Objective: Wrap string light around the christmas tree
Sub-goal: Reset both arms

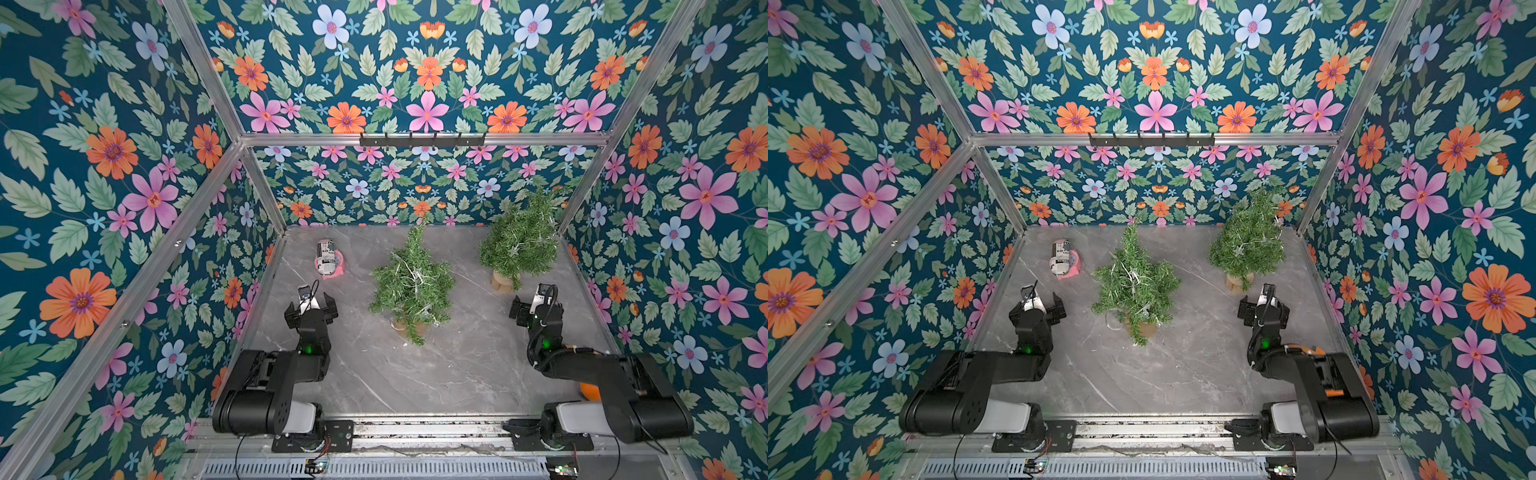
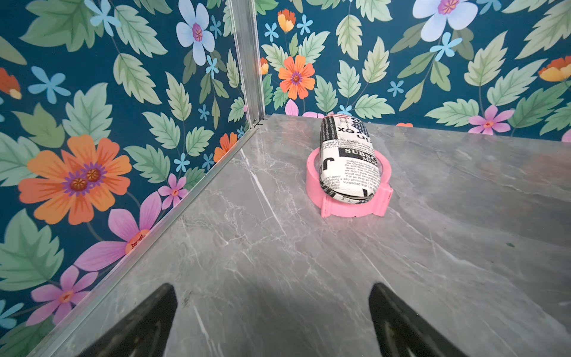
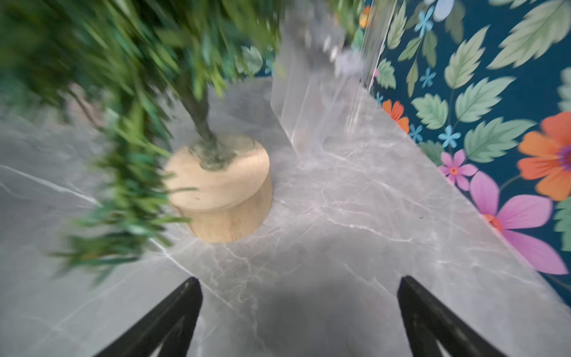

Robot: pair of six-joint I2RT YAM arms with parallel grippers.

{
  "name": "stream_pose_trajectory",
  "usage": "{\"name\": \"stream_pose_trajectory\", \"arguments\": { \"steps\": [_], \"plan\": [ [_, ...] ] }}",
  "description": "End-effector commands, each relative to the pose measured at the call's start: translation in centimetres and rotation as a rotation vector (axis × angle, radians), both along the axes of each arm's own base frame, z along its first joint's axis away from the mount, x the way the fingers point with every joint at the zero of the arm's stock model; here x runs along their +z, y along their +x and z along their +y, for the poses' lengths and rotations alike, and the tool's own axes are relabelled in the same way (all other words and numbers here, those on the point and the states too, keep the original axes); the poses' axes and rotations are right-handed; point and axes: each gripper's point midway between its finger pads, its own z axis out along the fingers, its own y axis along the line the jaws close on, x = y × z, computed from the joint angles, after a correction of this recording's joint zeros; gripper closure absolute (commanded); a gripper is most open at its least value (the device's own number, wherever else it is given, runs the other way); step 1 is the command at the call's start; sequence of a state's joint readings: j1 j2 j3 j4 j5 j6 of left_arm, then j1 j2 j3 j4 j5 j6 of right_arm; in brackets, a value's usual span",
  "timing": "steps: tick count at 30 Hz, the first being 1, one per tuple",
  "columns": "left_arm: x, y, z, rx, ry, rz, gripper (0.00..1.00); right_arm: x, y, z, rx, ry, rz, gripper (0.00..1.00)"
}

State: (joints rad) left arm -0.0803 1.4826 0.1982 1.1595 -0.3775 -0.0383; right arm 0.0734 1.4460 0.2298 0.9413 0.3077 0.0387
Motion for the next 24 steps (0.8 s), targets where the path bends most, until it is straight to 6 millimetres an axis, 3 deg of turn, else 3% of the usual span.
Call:
{"name": "stream_pose_trajectory", "arguments": {
  "steps": [1,2,6,24],
  "plan": [
    [0.9,1.1,-0.8,-0.092,-0.033,-0.101,0.01,2.9,1.3,1.0,0.055,0.007,-0.132,0.00],
    [1.6,1.5,-0.9,-0.099,-0.013,-0.139,0.01,2.6,1.3,1.0,0.057,0.017,-0.104,0.00],
    [0.4,3.1,-1.3,-0.123,-0.019,-0.043,0.00,2.7,1.6,0.9,0.057,0.016,-0.112,0.00],
    [0.3,2.9,-0.9,-0.093,-0.026,-0.040,0.00,2.2,1.9,0.7,0.075,0.047,-0.082,0.00]
  ]
}}
